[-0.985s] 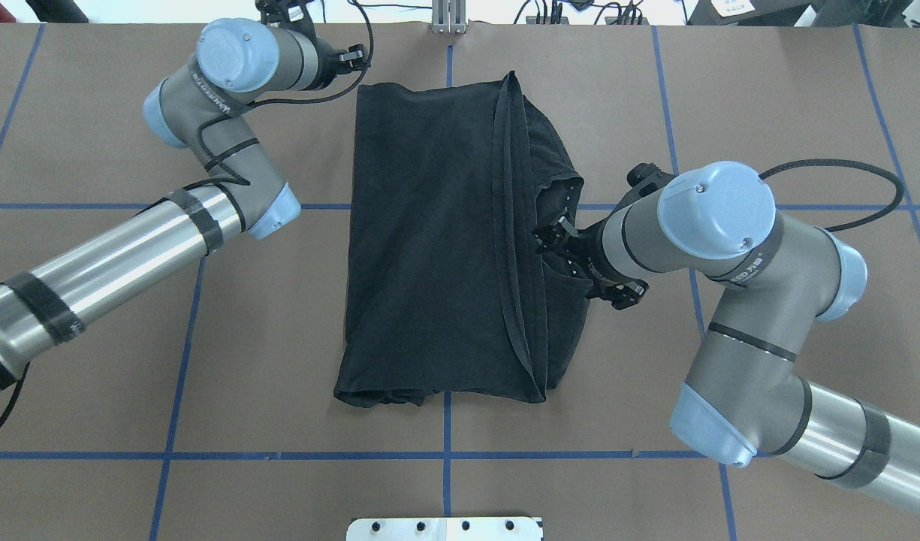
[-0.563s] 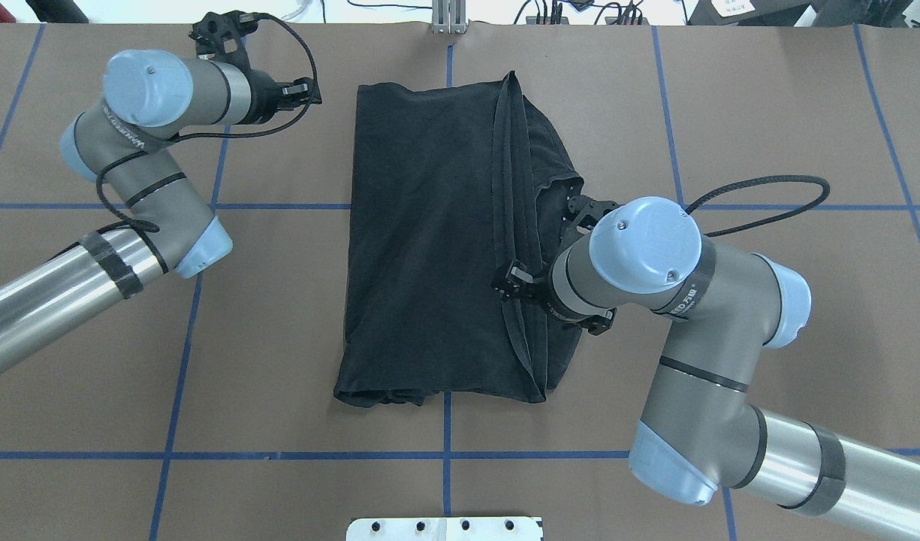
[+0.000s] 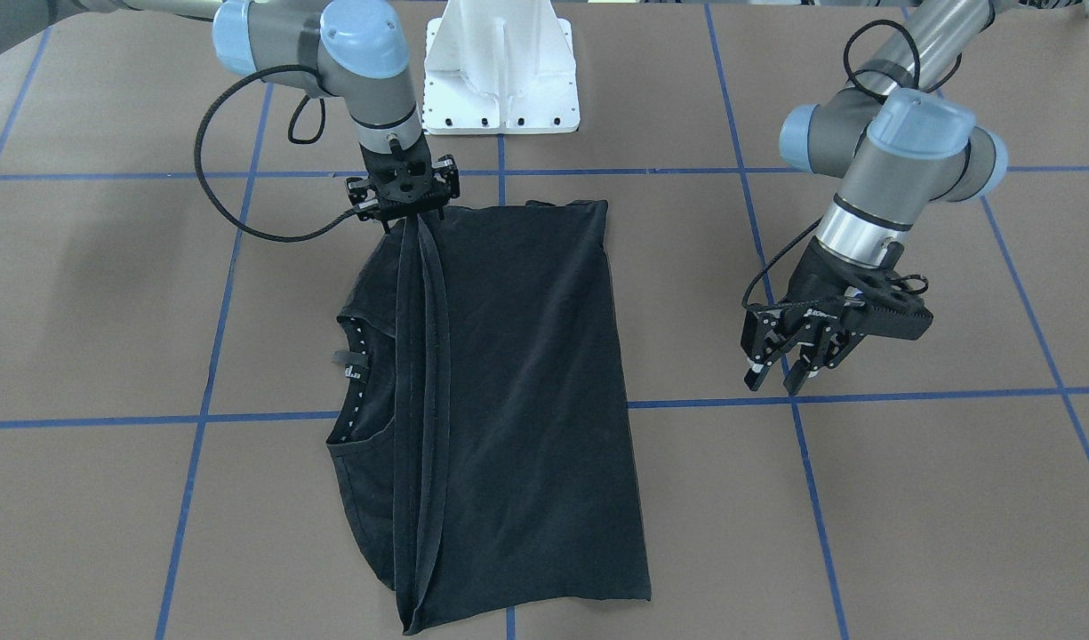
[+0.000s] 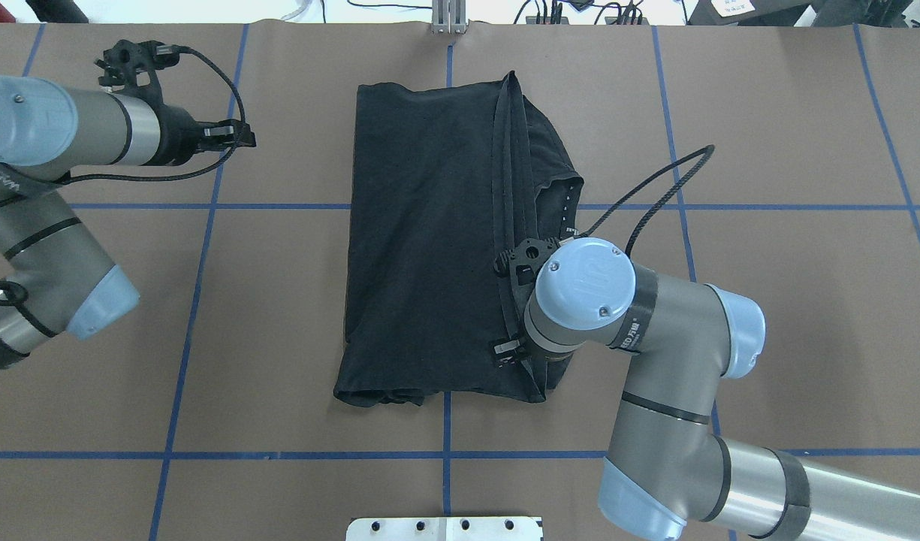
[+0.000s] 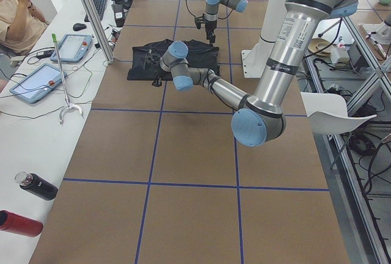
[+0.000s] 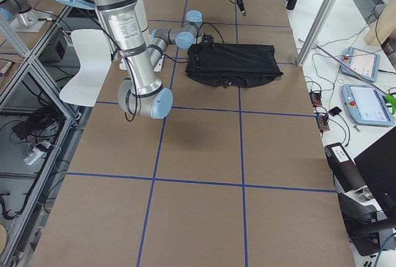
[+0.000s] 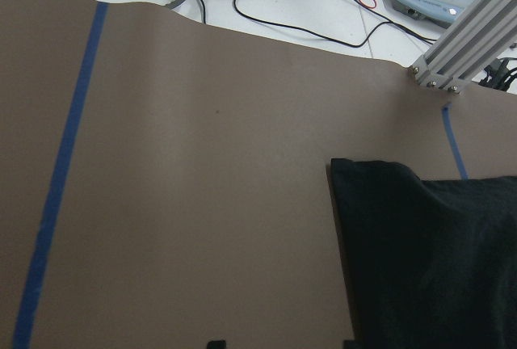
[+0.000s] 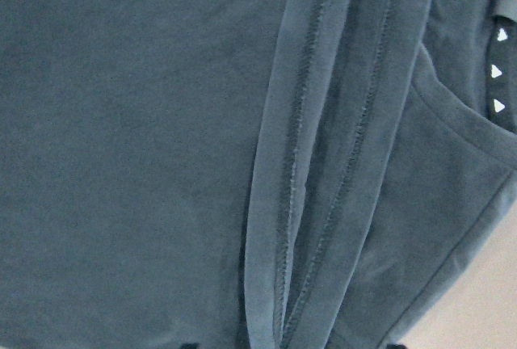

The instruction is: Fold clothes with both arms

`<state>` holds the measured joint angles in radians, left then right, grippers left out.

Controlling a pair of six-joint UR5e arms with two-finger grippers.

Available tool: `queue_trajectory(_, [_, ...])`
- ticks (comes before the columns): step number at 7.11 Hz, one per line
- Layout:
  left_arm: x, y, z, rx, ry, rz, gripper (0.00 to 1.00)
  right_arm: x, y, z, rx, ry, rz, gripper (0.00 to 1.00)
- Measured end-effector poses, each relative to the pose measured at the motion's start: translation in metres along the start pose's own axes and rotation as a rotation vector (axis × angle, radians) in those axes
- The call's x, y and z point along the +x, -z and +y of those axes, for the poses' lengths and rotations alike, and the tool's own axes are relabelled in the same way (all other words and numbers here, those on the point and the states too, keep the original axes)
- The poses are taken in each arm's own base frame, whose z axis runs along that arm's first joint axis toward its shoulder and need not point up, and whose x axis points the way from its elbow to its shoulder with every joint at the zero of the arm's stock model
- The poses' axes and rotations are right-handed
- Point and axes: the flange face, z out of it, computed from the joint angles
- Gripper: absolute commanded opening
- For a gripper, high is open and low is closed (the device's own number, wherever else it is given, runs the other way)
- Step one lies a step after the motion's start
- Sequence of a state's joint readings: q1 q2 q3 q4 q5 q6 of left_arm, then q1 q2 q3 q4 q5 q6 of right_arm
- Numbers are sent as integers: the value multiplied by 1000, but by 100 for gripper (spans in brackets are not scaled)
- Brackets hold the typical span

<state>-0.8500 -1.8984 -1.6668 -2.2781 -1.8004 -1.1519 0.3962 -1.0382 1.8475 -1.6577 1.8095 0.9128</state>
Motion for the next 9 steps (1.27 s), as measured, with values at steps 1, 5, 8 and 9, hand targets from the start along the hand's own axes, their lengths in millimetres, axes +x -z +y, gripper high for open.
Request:
queue_trajectory(1, [-7, 11, 5, -3, 1, -7, 59, -13, -9, -3, -3, 73, 33, 43])
queue_trajectory(5, [-12, 17, 9, -6, 11, -14, 59, -27, -23, -7, -5, 232, 109, 32])
queue_trajectory(8, [-12, 17, 10, -9, 13, -15, 59, -32, -25, -4, -9, 269, 114, 34])
queue_trajectory(9, [-12, 17, 10, -9, 13, -15, 59, -33, -26, -3, -10, 272, 114, 34])
